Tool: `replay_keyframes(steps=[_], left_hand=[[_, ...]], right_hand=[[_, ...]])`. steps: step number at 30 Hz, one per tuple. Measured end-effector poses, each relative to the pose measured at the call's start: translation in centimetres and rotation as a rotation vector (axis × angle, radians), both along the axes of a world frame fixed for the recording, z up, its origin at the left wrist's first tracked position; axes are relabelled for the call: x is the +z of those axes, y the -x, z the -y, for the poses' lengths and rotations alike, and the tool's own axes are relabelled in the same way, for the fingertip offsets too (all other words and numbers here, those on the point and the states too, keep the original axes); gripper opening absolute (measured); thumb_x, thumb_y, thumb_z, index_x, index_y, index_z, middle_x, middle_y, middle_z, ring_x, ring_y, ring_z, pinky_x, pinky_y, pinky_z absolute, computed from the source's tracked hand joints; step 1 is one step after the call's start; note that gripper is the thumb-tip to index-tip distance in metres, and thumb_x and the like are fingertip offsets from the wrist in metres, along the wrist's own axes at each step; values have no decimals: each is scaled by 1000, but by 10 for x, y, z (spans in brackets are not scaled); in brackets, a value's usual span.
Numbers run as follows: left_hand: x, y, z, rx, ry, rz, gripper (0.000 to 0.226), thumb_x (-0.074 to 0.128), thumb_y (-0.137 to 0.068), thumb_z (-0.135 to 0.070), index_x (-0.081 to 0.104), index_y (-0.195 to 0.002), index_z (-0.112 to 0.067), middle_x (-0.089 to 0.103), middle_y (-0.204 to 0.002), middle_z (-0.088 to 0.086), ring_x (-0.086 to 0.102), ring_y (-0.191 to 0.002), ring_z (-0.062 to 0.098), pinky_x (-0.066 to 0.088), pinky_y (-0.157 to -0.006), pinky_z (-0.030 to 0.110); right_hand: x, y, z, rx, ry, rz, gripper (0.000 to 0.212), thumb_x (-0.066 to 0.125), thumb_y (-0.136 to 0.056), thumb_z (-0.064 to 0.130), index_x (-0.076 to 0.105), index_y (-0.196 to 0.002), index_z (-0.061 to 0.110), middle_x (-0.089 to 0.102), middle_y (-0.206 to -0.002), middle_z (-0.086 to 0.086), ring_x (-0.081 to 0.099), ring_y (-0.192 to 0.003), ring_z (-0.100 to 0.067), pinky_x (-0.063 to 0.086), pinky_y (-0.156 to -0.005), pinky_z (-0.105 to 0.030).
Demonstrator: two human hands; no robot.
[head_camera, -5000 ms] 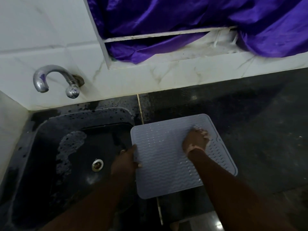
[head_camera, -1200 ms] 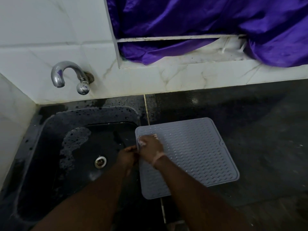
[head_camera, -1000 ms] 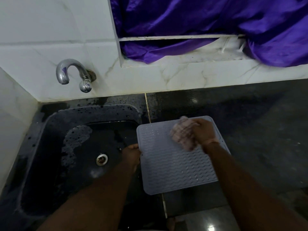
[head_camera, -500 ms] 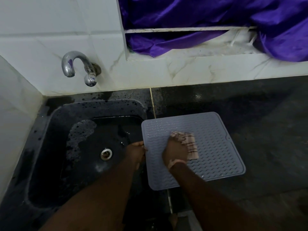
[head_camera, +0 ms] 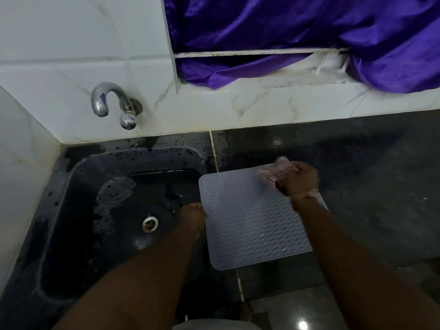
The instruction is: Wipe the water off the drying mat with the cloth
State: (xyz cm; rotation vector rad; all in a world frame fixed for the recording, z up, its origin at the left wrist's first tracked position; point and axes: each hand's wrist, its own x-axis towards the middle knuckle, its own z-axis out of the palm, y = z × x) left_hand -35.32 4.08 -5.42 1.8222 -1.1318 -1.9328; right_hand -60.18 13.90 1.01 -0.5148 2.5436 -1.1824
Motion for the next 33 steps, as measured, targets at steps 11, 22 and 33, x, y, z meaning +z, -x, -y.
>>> replay_keyframes(steps=[11, 22, 33], left_hand=[[-14, -8, -13, -163, 310, -33, 64, 55, -91, 13, 44, -145, -20, 66, -111, -3, 63, -84, 1, 54, -72, 15], [0, -9, -2, -99, 71, -85, 30, 59, -95, 4, 65, -119, -13, 72, -106, 10, 70, -89, 22, 58, -63, 29], [2, 38, -4, -920, 758, 562, 78, 66, -91, -31, 26, -158, -21, 32, -161, 7, 30, -145, 32, 30, -120, 43]], right_hand=[[-68, -89, -13, 358, -598, -420, 28, 40, -99, 11, 59, -119, 8, 66, -113, -13, 65, -99, -26, 53, -82, -34], [-20, -124, 17, 463, 54, 396, 13, 70, -92, 25, 77, -93, 15, 75, -87, 0, 71, -83, -14, 60, -80, -31], [-32, 86, -23, -124, -102, -26, 29, 60, -97, 30, 71, -102, 3, 70, -103, -23, 66, -99, -41, 51, -82, -40]])
